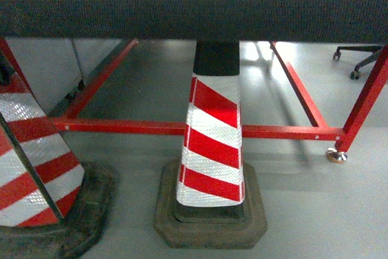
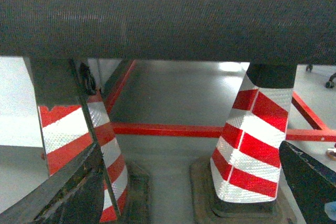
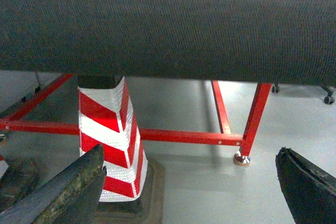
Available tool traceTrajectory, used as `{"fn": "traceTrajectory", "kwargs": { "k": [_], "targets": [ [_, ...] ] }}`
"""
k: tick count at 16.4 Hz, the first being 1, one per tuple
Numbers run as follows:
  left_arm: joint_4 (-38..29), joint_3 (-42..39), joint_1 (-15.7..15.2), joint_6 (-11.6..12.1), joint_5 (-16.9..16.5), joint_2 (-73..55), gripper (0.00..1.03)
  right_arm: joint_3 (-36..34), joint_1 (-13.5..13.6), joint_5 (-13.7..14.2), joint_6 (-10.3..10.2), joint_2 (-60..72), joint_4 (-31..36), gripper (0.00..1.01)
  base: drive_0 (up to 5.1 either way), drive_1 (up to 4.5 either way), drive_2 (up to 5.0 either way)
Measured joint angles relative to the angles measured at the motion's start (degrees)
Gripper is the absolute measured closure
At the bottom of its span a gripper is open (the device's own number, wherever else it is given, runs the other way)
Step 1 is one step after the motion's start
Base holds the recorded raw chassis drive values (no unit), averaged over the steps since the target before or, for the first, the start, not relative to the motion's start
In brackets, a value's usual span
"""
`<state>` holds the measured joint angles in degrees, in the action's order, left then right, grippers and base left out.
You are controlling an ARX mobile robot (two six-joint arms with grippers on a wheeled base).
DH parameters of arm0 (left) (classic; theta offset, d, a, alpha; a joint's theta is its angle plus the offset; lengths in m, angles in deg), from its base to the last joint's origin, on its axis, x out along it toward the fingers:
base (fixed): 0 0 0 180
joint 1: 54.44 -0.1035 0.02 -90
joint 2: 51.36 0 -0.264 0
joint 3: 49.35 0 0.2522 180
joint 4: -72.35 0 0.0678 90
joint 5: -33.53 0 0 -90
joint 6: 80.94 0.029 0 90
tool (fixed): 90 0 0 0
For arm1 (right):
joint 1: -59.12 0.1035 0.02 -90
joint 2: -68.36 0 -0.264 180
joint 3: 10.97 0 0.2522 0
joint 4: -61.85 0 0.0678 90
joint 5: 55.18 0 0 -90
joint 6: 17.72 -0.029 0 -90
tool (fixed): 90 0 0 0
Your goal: Place box next to blue box on left shelf
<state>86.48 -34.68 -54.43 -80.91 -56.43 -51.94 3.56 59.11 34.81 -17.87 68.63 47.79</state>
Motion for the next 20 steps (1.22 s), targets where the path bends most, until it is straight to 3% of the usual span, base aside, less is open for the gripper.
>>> {"fn": "traceTrajectory", "kwargs": {
  "k": [20],
  "targets": [
    [-0.22, 0.0, 0.0, 0.0, -0.02, 0.0, 0.05, 0.0, 0.0, 0.0, 0.0, 0.0, 0.2, 0.03, 0.0, 0.0, 0.0]
  ]
}}
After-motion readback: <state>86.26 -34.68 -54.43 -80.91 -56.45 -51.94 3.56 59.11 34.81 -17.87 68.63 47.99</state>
